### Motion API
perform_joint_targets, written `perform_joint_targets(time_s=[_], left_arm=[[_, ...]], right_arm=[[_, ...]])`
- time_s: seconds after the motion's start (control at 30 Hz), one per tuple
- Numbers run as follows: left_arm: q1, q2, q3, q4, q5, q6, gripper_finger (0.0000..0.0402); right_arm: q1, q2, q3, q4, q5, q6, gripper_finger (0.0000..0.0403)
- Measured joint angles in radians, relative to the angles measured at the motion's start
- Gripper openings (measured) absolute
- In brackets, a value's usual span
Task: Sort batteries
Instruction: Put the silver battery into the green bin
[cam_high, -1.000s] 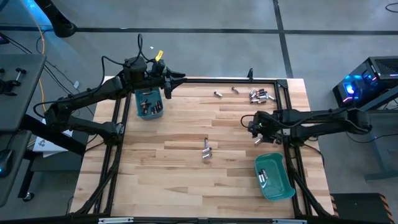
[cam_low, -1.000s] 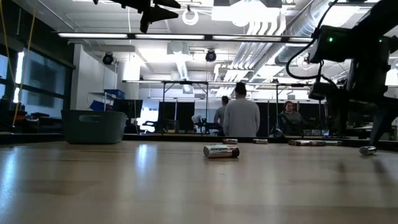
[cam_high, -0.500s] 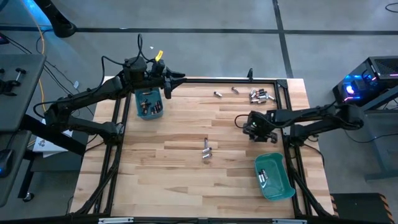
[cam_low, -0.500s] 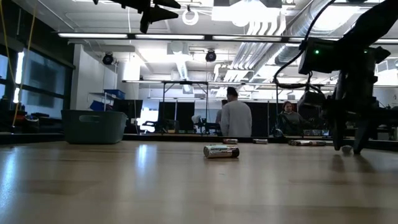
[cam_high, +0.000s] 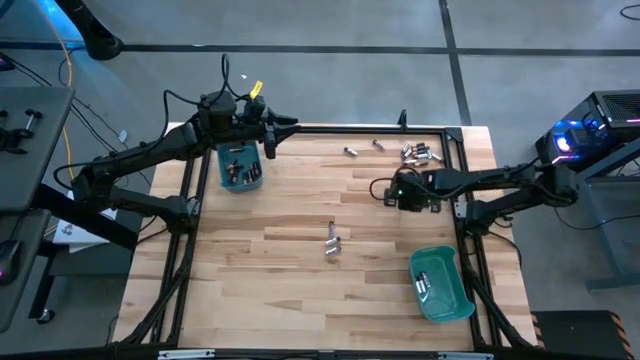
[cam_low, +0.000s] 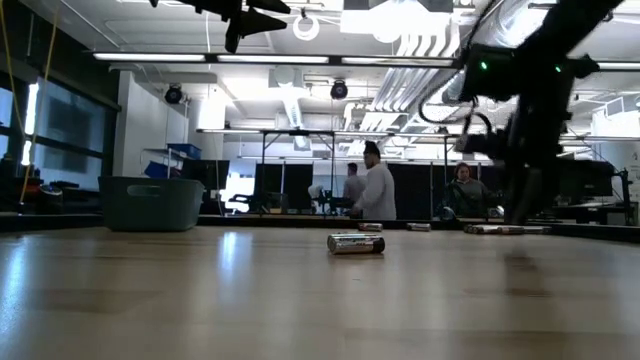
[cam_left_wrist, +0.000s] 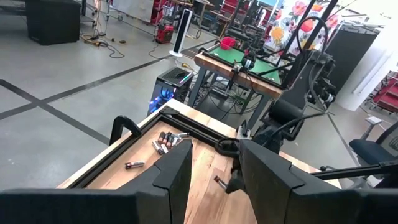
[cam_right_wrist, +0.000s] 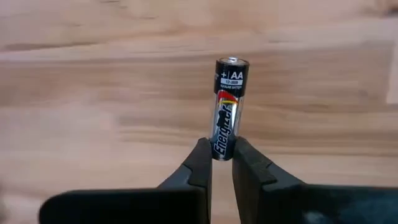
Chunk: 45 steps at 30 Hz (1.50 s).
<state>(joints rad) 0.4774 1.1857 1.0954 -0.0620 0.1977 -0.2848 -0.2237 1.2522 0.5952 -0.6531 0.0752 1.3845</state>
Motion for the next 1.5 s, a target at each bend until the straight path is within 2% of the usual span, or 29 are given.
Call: perform_joint_targets(time_s=[0.13,0.27,0.4,0.5,0.7,0.8,1.03,1.2,1.4,1.5], left_arm=[[0.000,0.000,0.000,-0.002,0.000,0.000,0.0129],[0.000,0.000,0.000,-0.003,0.000,0.000,0.0129],[0.000,0.000,0.000,-0.005,0.000,0.000,0.0129],[0.000,0.000,0.000,-0.004,0.000,0.000,0.0129],[0.000,0.000,0.000,0.001,0.000,0.033,0.0129],[0.000,0.000,0.000,0.000,0.000,0.036,0.0129],[0.000,0.000,0.000,0.000,0.000,0.053,0.0129],[0.000,0.000,0.000,0.000,0.000,0.053,0.0129],[0.000,0.000,0.000,0.000,0.000,0.053,0.0129],[0.000,0.000,0.000,0.000,0.000,0.053,0.0129]], right_arm=[[0.020,0.001,0.140,-0.139,-0.048,-0.137,0.0014],[0.094,-0.001,0.321,-0.275,-0.121,-0.327,0.0015],[0.209,-0.003,0.472,-0.321,-0.318,-0.527,0.0018],[0.309,-0.003,0.525,-0.327,-0.439,-0.538,0.0018],[0.529,-0.022,0.474,-0.290,-0.604,-0.329,0.0017],[0.632,-0.055,0.395,-0.173,-0.658,-0.141,0.0017],[0.821,-0.118,0.175,0.119,-0.696,0.345,0.0017],[0.882,-0.120,0.056,0.111,-0.684,0.574,0.0017],[0.879,-0.120,-0.043,0.096,-0.600,0.635,0.0016],[0.863,-0.120,-0.081,0.096,-0.595,0.634,0.0016]])
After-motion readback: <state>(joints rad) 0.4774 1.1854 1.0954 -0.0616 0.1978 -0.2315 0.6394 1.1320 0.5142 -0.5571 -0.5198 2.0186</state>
